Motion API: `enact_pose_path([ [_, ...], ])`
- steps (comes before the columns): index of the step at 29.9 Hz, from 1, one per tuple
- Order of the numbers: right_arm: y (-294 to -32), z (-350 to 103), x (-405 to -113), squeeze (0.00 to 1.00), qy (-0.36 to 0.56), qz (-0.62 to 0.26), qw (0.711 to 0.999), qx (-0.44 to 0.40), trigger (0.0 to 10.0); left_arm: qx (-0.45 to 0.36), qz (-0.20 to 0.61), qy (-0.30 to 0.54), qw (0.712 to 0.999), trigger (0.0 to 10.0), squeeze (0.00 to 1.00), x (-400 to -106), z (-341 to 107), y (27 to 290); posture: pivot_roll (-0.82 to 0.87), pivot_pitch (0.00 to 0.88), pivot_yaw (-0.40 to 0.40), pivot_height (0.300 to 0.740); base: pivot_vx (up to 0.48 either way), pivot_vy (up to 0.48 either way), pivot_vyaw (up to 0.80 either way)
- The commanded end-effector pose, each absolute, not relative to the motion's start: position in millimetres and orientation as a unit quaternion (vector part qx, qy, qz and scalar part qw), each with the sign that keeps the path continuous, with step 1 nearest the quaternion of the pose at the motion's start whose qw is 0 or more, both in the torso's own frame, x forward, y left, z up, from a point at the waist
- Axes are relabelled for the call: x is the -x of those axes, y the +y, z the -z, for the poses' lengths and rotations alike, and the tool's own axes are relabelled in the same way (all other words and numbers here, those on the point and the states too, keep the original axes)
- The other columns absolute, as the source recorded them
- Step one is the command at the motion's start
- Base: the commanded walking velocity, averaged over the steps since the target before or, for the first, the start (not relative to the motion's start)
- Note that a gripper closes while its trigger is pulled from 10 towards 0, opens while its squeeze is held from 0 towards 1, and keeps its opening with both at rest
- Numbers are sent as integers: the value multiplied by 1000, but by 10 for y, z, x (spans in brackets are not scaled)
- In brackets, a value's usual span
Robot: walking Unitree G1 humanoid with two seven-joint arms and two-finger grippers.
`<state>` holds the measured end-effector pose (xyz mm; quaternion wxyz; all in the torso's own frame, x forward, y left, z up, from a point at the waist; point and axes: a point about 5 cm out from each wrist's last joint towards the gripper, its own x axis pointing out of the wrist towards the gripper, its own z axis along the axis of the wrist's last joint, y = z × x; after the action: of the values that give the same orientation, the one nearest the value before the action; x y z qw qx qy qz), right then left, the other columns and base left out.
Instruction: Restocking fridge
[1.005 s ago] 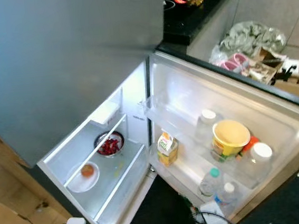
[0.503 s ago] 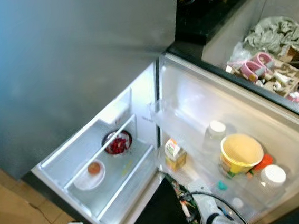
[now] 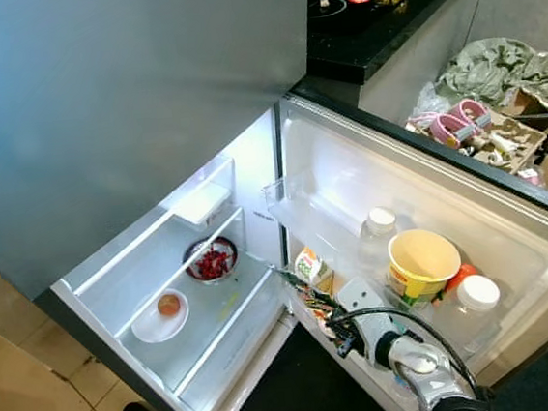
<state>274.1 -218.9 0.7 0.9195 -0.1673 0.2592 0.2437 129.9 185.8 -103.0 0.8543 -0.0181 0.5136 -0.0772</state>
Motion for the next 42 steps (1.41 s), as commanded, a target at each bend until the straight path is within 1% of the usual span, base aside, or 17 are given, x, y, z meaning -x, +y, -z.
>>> enact_pose_path([
  [1,-2301,-201,-2905,0,224,-211,931,196,10000,23,79,523,849,10000,0,-1237,1056,1822,-77,81,27,740,0,0,0],
  [4,-2351,-219,-2919,0,227,-196,932,206,10000,24,79,522,849,10000,0,-1237,1057,1815,-77,81,27,740,0,0,0],
  [6,-2467,-269,-2948,0,226,-156,939,206,10000,26,79,522,849,10000,0,-1238,1057,1804,-77,82,25,740,0,0,0],
  [7,-2467,-269,-2948,0,226,-156,939,206,10000,26,79,522,849,10000,0,-1238,1057,1804,-77,82,25,740,0,0,0],
  [8,-2574,-304,-2959,0,226,-118,946,201,10000,27,80,522,849,10000,0,-1240,1058,1793,-77,81,24,740,0,0,0],
  [10,-2629,-306,-2950,0,230,-100,946,204,10000,28,80,521,849,10000,0,-1242,1058,1790,-74,80,21,740,0,0,0],
  [18,-2877,-182,-2771,0,265,8,940,217,10000,30,75,522,849,10000,0,-1224,1061,1807,-69,79,20,740,0,0,0],
  [21,-2876,-101,-2696,0,281,14,935,218,10000,30,74,522,849,10000,0,-1219,1062,1807,-67,82,21,740,0,0,0],
  [25,-2845,-22,-2630,0,295,8,931,213,10000,30,74,522,849,10000,0,-1220,1062,1809,-67,82,21,740,0,0,0],
  [26,-2724,93,-2550,0,306,-24,935,180,10000,29,75,522,849,10000,0,-1222,1060,1815,-67,83,22,740,0,0,0],
  [30,-2501,227,-2442,0,306,-87,940,125,10000,28,75,522,849,10000,0,-1222,1059,1824,-68,80,22,740,0,0,0],
  [34,-2362,273,-2398,0,296,-125,943,82,10000,27,76,521,849,10000,0,-1226,1057,1827,-67,77,22,740,0,0,0],
  [37,-2234,247,-2418,0,266,-158,951,-1,10000,26,78,520,850,10000,0,-1235,1055,1826,-67,77,22,740,0,0,0],
  [38,-2234,247,-2418,0,266,-158,951,-1,10000,26,78,520,850,10000,0,-1235,1055,1826,-67,77,22,740,0,0,0],
  [39,-2197,239,-2424,0,262,-174,949,-22,10000,26,78,521,850,10000,0,-1236,1054,1826,-73,75,26,740,0,0,0],
  [41,-2124,283,-2377,0,285,-219,933,-16,10000,25,79,521,850,10000,0,-1239,1054,1824,-73,75,26,740,0,0,0],
  [42,-2124,283,-2377,0,285,-219,933,-16,10000,25,79,521,850,10000,0,-1239,1054,1824,-73,75,26,740,0,0,0],
])
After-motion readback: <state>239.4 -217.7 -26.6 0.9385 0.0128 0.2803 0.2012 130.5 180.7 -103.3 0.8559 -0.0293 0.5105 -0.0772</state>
